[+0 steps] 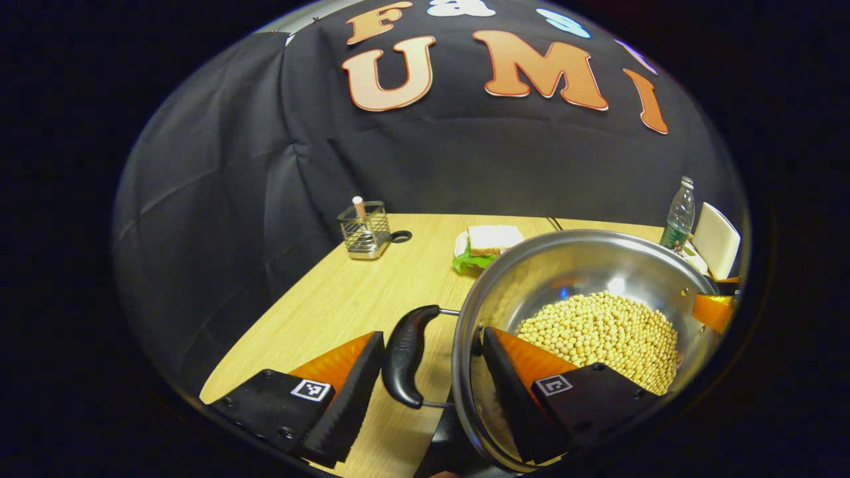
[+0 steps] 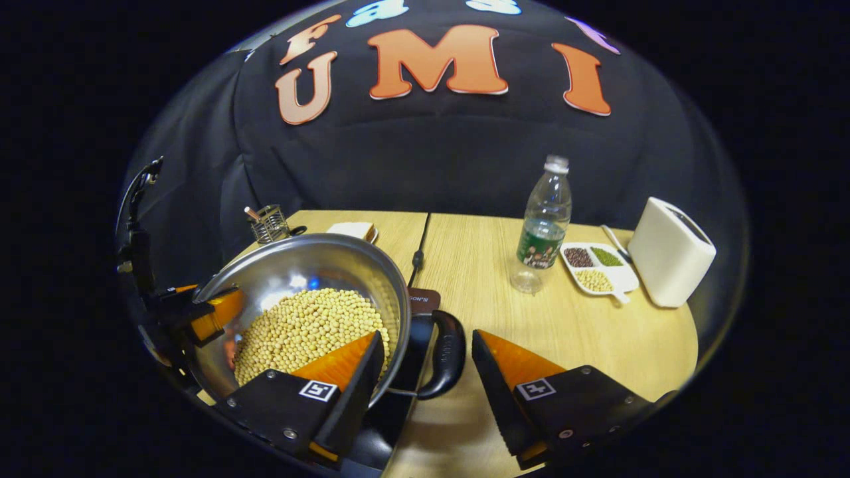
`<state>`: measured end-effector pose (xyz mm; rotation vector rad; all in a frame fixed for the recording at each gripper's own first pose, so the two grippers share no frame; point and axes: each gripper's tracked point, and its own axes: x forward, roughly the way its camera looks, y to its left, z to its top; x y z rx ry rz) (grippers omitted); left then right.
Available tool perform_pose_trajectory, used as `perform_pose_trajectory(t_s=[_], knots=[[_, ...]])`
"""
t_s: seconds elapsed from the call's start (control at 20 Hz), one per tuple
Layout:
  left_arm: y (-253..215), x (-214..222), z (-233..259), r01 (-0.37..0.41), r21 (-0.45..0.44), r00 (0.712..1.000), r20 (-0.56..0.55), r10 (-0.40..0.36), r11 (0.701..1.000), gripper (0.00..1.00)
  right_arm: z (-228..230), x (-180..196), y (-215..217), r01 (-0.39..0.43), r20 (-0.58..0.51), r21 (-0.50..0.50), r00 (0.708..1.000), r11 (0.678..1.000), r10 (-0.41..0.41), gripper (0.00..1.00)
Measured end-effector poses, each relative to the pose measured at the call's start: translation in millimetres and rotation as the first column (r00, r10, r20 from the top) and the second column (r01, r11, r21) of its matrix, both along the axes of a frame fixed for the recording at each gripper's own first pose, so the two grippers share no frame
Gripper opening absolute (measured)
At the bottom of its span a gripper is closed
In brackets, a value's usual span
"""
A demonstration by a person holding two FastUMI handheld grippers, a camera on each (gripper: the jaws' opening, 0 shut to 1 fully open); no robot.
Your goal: First push the handle of the pot to place it horizontally, then grasp the pot with both hands and set it on the induction cooktop.
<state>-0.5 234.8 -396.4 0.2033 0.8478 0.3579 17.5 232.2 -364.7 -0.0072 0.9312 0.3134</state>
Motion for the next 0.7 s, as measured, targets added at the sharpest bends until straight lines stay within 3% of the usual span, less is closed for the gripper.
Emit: perform_pose_trajectory(t_s=[0.15,0.3,0.35,0.45,0.6,0.7], knots=[[1.5,7.4,47.6,-0.023,0.068,0.993,0.118,0.015,0.997,0.96,53.9,11.5,-28.3,0.010,0.183,-0.001,0.983,1.000,-0.010,0.88],[-18.9,21.2,105.4,-0.025,0.099,0.964,0.265,-0.002,0.995,0.95,115.1,21.6,-61.1,0.038,0.355,0.014,0.934,0.999,-0.041,0.92],[-27.1,25.0,125.6,-0.022,0.110,0.951,0.308,-0.013,0.994,1.00,132.8,24.0,-69.8,0.047,0.406,0.025,0.912,0.999,-0.053,0.92],[-56.1,32.8,161.9,0.007,0.103,0.921,0.387,-0.047,0.995,0.95,172.2,26.9,-91.9,0.061,0.502,0.046,0.861,0.997,-0.076,0.93],[-97.6,44.2,215.1,0.085,0.138,0.860,0.491,-0.143,0.987,1.00,226.3,29.3,-122.5,0.058,0.661,0.088,0.744,0.994,-0.102,0.93],[-117.3,45.3,246.7,0.110,0.133,0.807,0.566,-0.166,0.985,1.00,237.5,29.0,-152.6,0.100,0.695,0.076,0.709,0.992,-0.124,0.93]])
